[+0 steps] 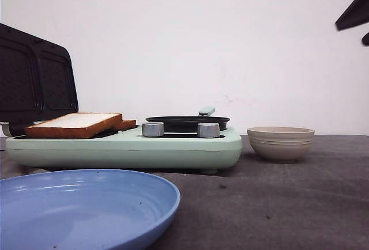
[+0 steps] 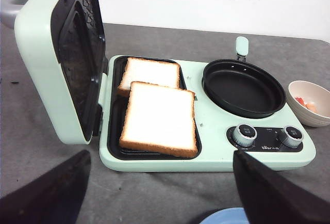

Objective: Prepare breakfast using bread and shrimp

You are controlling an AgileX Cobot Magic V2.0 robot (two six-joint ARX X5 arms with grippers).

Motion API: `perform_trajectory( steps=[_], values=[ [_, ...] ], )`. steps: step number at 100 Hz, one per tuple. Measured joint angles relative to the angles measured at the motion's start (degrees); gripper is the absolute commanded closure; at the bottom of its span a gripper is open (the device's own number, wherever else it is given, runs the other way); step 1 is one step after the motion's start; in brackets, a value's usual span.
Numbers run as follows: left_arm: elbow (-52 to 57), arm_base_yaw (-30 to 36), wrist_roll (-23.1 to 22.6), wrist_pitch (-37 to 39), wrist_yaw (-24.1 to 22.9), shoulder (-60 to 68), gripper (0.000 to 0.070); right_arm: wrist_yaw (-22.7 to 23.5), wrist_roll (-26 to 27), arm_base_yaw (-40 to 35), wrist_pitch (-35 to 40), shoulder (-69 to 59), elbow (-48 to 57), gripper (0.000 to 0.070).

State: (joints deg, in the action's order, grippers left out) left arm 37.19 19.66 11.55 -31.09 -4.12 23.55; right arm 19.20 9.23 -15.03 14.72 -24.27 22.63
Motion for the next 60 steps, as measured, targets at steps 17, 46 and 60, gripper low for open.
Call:
perform_trajectory(
  steps=[17,46,60],
  values=[
    [0.00,0.00,0.00,0.00,0.00,0.00,0.0225,-1.07,1.73,0.00,1.05,4.37,-0.13,0.0365],
    [0.00,0.00,0.00,0.00,0.00,0.00,0.0225,-1.20,3.02,0.00,1.29,4.37,-0.13,0.0365],
    [0.00,0.00,0.07,-0.09,0.00,0.00,0.0228,-1.18,3.28,0.00,1.29,4.37,-0.13,0.0365]
  ],
)
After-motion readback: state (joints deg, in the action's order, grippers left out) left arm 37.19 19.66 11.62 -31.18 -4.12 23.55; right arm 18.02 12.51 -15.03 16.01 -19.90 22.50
